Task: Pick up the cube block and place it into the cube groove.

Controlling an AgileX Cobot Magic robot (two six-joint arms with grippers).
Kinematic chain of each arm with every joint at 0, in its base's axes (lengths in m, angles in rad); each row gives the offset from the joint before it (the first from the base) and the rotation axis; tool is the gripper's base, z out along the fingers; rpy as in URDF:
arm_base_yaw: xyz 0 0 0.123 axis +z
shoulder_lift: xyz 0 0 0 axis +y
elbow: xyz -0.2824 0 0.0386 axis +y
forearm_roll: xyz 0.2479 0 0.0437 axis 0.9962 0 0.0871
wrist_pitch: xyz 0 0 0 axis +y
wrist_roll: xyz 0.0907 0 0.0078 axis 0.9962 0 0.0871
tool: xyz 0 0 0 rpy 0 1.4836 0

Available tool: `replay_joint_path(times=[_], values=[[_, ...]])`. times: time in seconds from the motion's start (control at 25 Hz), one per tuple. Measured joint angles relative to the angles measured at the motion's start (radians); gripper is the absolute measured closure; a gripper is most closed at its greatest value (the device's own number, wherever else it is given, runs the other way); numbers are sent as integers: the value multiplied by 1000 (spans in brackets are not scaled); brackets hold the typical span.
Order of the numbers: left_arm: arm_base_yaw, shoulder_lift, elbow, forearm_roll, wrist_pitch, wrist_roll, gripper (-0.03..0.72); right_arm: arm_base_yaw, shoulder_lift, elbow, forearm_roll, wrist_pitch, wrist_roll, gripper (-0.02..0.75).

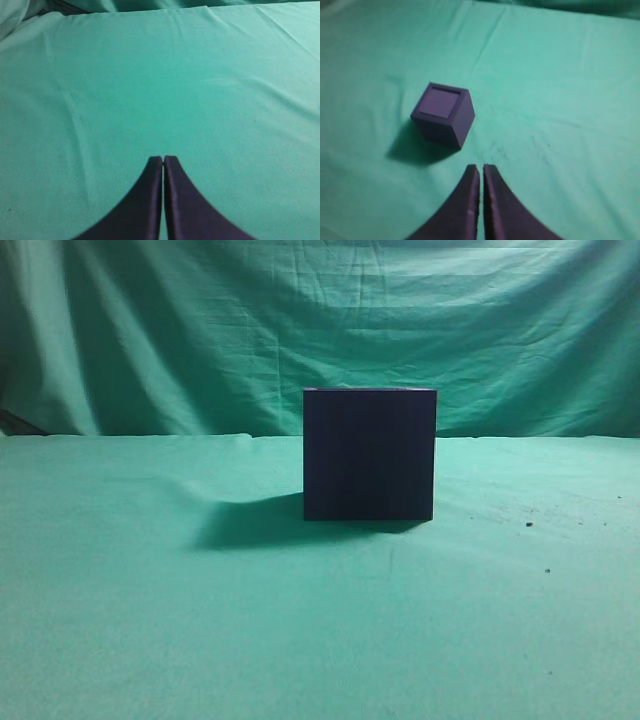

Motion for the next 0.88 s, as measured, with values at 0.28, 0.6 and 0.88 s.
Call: replay_joint_path(times=[0.28, 0.6, 0.88], values=[[0, 0, 0, 0, 0, 0, 688, 0, -198, 93, 82, -56, -1, 738], [0, 0, 0, 0, 0, 0, 688, 0, -217, 93, 118, -81, -185, 738], [0, 0, 0, 0, 0, 0, 688, -31, -244, 156, 159, -157, -344, 738]])
